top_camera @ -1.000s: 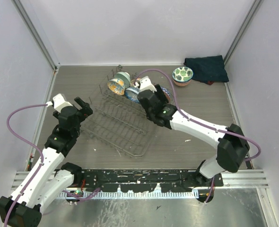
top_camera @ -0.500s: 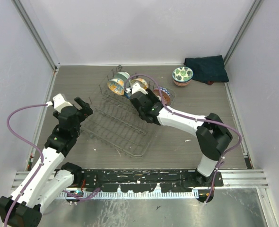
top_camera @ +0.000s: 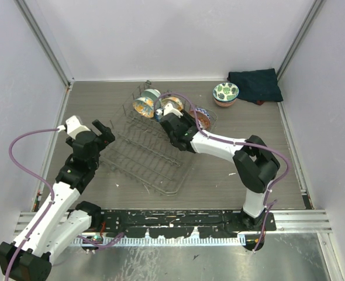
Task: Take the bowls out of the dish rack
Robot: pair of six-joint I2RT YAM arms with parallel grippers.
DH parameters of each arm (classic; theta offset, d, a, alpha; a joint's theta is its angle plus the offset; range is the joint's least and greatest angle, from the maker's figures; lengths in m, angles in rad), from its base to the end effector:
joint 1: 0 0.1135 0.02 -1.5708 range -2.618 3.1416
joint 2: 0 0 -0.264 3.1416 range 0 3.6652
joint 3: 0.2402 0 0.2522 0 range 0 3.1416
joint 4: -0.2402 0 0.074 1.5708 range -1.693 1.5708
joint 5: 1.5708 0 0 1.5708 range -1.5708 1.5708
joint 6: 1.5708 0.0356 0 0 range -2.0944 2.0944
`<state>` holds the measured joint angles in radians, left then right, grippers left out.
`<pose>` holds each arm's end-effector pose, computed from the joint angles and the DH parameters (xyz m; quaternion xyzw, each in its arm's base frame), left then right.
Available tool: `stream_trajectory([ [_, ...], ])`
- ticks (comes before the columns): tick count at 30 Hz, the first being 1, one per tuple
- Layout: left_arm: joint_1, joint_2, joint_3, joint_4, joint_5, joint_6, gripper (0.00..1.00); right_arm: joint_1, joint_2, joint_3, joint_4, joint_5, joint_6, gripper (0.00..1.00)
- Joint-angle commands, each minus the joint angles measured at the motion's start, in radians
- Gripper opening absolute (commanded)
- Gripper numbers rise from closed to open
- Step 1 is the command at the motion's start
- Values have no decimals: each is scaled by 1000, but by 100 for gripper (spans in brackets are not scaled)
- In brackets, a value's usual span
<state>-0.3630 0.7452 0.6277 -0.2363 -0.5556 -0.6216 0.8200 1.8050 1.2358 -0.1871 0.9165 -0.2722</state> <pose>0.1694 -0.0443 0.2873 -0.2572 0.7623 -0.0615 0.5908 0.2864 0.2655 0.2232 -0.2779 0.7947 -0.2950 0.4519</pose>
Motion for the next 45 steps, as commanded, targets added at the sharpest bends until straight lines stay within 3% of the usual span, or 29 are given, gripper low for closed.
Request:
stream_trajectory([
  [1,-2,-4,21,31,-10,10,98,-10,4,9,112,62,-42,43],
  [16,-2,-6,22,30,-10,9,98,-21,38,-12,163,80,-59,32],
  [30,-2,-6,21,29,-10,10,98,-21,14,-29,179,100,-49,10],
  [41,-2,-2,22,31,-10,9,98,-13,-113,-45,156,118,-28,5],
  [45,-2,-1,21,33,-10,9,98,-13,-203,-46,149,92,6,10],
])
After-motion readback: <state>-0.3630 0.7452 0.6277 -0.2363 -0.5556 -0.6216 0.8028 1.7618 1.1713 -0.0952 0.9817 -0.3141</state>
